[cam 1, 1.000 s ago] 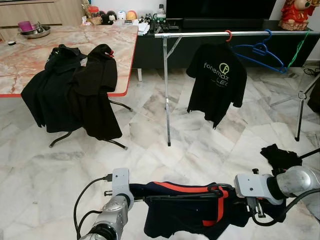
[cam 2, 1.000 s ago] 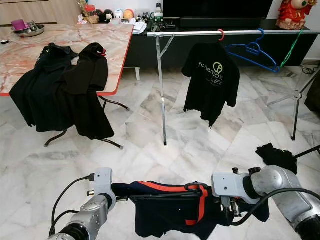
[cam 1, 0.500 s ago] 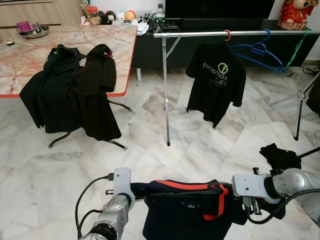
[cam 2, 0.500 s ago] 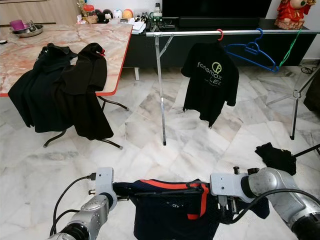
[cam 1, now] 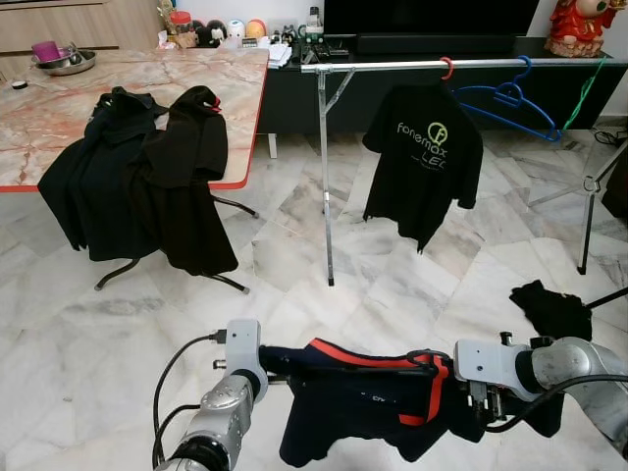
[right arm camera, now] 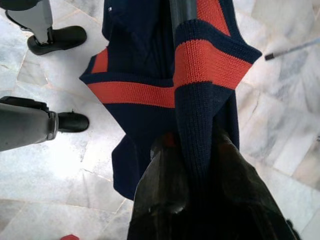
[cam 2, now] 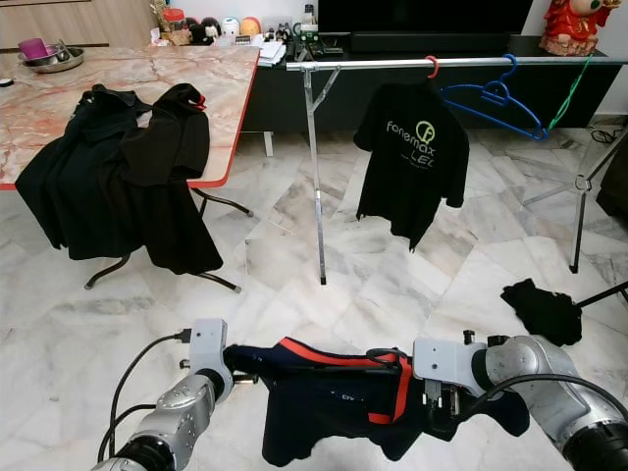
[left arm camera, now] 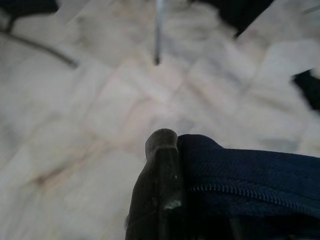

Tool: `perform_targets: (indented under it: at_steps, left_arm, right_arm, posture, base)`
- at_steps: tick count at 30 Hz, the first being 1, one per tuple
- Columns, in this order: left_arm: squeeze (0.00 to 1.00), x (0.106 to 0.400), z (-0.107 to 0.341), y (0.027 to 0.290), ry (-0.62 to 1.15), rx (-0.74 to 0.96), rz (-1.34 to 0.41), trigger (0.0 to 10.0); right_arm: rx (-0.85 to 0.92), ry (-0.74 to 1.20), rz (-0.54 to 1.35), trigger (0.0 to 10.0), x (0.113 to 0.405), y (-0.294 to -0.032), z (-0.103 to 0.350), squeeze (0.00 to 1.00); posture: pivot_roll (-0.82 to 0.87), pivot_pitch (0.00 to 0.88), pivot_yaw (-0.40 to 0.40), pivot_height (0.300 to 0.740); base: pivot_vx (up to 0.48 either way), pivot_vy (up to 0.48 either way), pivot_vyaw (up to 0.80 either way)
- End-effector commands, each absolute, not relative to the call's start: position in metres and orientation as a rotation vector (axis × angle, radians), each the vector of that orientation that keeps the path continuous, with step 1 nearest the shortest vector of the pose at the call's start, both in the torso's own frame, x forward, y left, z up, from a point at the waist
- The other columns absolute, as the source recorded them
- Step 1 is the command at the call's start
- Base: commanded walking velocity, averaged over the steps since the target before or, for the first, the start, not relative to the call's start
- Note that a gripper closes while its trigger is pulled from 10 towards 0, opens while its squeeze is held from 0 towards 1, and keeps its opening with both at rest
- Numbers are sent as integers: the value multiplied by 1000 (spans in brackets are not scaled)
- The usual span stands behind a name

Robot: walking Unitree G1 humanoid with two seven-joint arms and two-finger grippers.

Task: Hang hanger

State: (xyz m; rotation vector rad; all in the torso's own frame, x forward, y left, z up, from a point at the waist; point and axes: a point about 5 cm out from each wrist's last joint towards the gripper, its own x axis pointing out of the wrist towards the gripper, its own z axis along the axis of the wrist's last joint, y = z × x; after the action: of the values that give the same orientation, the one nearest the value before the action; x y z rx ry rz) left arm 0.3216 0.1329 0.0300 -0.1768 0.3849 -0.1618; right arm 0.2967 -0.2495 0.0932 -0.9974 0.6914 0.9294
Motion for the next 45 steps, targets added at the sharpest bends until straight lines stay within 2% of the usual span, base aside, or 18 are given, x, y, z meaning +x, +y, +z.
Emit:
perform_targets:
  at_steps: [1,14,18,21,22,23,24,25,26,27,28,30,31,35,36,43,44,45]
  left_arm:
    - [0,321,34,166,349,-176,-84,0]
    - [0,296,50,144,345,-133,-730,0]
    - [0,292,49,141,362,-122,-787,0]
    - [0,281,53,130,367,-112,-920,0]
    - [0,278,54,126,370,-108,-958,863]
    - [125,277,54,124,375,-103,-973,1725]
    - [125,276,54,122,379,-100,-982,1725]
    - [341,276,54,121,384,-94,-990,3255]
    - [471,273,54,120,392,-85,-1009,3804]
    - [471,273,54,120,392,-85,-1009,3804]
    - [529,271,55,117,398,-88,-1035,3804]
    - [529,269,56,116,401,-91,-1048,3804]
    - [1000,267,59,114,401,-84,-1069,6471]
    - [1000,265,60,112,403,-94,-1086,5961]
    - [1000,263,62,110,404,-100,-1111,6392]
    - [1000,250,64,107,437,-123,-1213,7098]
    - [1000,249,64,108,443,-113,-1221,10000]
    - [1000,249,64,108,443,-113,-1221,10000]
  right_arm:
    - [-1006,849,799,0,288,-285,86,0]
    - [-908,740,715,0,305,-259,75,0]
    - [-882,719,715,0,307,-254,75,0]
    - [-761,631,737,0,314,-233,77,0]
    - [-707,596,757,0,316,-223,77,0]
    - [-670,578,773,0,317,-217,78,0]
    - [-646,567,784,0,318,-213,78,0]
    - [-615,551,791,0,319,-208,79,0]
    - [-568,516,800,0,322,-200,82,0]
    - [-568,516,800,0,322,-200,82,0]
    - [-538,478,810,0,325,-192,85,0]
    - [-530,465,812,0,326,-190,86,0]
    - [-521,460,799,0,328,-186,84,0]
    - [-519,459,789,0,330,-185,83,0]
    - [-517,450,769,0,331,-182,81,0]
    - [-494,361,678,0,340,-172,84,0]
    - [-482,345,670,0,341,-171,84,0]
    - [-482,345,670,0,341,-171,84,0]
  posture:
    - [64,142,12,740]
    - [79,141,13,740]
    - [82,141,13,740]
    - [81,141,14,740]
    - [83,140,14,740]
    - [85,139,14,740]
    - [85,138,14,740]
    - [86,137,15,740]
    - [86,135,16,740]
    - [86,135,16,740]
    - [85,136,16,740]
    - [85,136,16,740]
    - [89,131,15,740]
    - [90,130,15,740]
    - [94,128,15,740]
    - [95,126,15,740]
    - [98,123,16,740]
    - [98,123,16,740]
  base:
    - [0,0,0]
    - [0,0,0]
    - [0,0,0]
    - [0,0,0]
    - [0,0,0]
    - [0,0,0]
    - [0,0,0]
    - [0,0,0]
    - [0,0,0]
    - [0,0,0]
    - [0,0,0]
    - [0,0,0]
    - [0,0,0]
    - [0,0,0]
    - [0,0,0]
    - [0,0,0]
    - [0,0,0]
    - [0,0,0]
